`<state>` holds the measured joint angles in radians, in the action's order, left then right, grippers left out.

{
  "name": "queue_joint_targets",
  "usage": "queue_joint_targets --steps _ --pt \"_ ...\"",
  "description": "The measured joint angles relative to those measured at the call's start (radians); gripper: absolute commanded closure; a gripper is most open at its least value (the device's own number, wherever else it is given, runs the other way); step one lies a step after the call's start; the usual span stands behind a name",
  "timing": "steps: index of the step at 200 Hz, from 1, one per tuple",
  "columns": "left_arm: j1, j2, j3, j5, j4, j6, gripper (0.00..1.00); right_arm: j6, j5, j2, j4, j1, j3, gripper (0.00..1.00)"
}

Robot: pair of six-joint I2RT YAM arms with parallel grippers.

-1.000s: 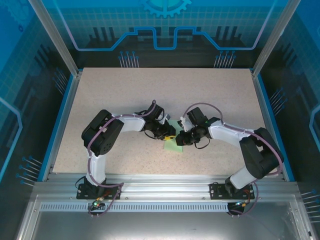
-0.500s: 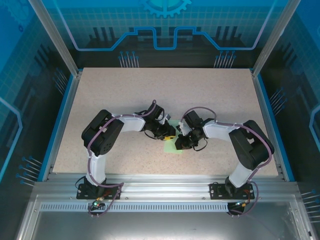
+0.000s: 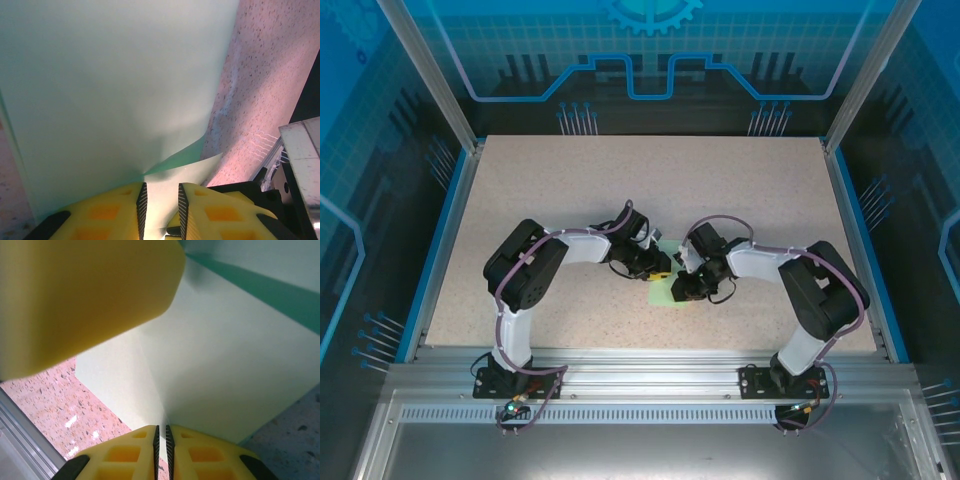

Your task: Fold a paper plane with a square sheet of paper (pick it up from the middle)

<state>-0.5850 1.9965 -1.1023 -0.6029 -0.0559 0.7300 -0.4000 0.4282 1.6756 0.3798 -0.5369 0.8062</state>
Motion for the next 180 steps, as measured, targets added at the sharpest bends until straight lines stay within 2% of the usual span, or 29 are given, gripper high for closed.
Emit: queue_joint_targets --steps 103,180 --pt "-0.007 0.004 0.000 -0.008 -0.003 -0.004 0.73 -0.049 0.018 -0.068 -0.034 0.001 -0.086 0.79" --pt "-0.007 0.006 0.000 -0.014 -0.003 -0.006 0.73 -0.103 0.018 -0.100 -0.040 0.023 -0.135 0.85"
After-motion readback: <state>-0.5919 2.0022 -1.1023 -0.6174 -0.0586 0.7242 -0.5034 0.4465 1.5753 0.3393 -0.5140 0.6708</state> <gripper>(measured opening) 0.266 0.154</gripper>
